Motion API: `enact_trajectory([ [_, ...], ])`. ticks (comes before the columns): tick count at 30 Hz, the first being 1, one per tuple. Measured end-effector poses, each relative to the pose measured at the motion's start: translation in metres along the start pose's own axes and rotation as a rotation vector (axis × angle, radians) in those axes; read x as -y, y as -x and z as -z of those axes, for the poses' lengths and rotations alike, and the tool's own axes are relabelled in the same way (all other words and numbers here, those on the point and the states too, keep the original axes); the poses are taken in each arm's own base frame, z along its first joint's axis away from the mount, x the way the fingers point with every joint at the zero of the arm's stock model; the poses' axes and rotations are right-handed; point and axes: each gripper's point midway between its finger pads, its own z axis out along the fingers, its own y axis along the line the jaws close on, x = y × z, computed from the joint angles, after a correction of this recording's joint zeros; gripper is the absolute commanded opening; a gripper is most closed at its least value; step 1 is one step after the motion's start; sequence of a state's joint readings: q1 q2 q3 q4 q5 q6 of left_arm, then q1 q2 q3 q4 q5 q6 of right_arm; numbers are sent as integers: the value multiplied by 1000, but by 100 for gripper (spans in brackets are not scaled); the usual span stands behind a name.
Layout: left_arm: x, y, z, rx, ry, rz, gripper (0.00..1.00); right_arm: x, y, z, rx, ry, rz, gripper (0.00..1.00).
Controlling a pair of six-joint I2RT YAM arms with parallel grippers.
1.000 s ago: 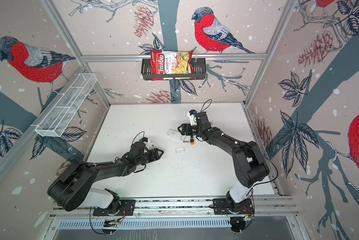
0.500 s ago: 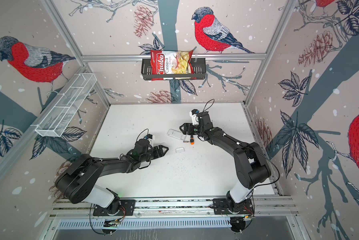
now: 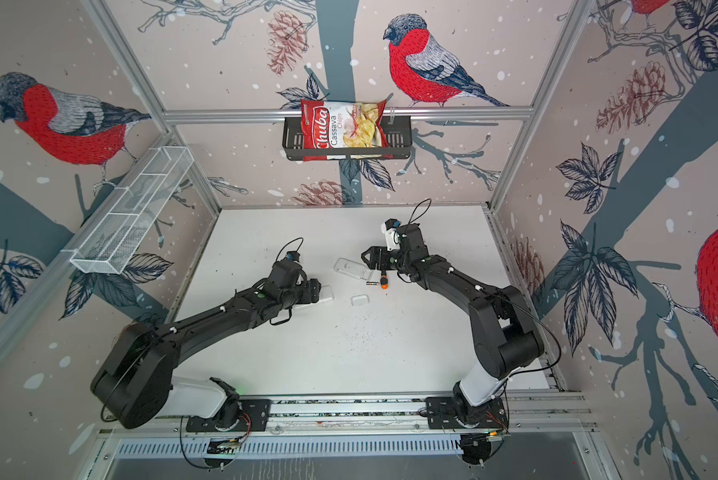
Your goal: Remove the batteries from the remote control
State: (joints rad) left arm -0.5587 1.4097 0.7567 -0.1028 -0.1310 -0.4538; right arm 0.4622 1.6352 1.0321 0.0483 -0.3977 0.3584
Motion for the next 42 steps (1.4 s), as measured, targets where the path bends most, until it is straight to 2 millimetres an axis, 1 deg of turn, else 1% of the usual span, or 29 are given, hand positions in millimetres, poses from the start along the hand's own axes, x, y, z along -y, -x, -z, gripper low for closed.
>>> enact_trajectory([
  [3, -3, -4, -3, -34, 20, -48, 86, -3, -2, 2, -3, 13, 16, 81],
  [7, -3, 0, -8, -70, 38, -97, 87, -5, -3, 3, -6, 26, 22, 81],
  [10, 5, 14, -5, -94, 45, -141, 87, -7, -3, 6, -3, 31, 25, 82],
  [12, 10, 28, 3, -94, 56, -187, 88, -11, -2, 10, 5, 45, 31, 83],
  [14, 11, 39, 12, -98, 80, -236, 88, -14, 0, 14, 15, 57, 35, 84],
  [16, 9, 42, 19, -116, 97, -293, 89, -15, 1, 16, 23, 71, 37, 84],
  [19, 4, 33, 27, -165, 97, -399, 89, -16, 4, 19, 37, 92, 37, 84],
  [22, 1, 14, 26, -212, 67, -492, 90, -18, 6, 22, 49, 110, 36, 84],
  [26, -4, -14, 16, -281, 4, -581, 89, -25, 9, 30, 65, 134, 46, 84],
  [29, -7, -33, 5, -320, -47, -628, 89, -25, 10, 36, 76, 136, 47, 84],
  [32, -6, -48, -7, -358, -102, -670, 89, -25, 11, 40, 82, 135, 47, 84],
  [36, -11, -54, -24, -387, -127, -694, 89, -25, 8, 39, 77, 140, 43, 84],
  [38, -13, -51, -35, -385, -135, -701, 88, -26, 7, 38, 72, 146, 29, 84],
  [40, -15, -53, -43, -400, -145, -704, 87, -26, 6, 37, 69, 149, 29, 84],
  [42, -15, -53, -48, -411, -175, -694, 86, -26, 6, 37, 67, 151, 28, 84],
])
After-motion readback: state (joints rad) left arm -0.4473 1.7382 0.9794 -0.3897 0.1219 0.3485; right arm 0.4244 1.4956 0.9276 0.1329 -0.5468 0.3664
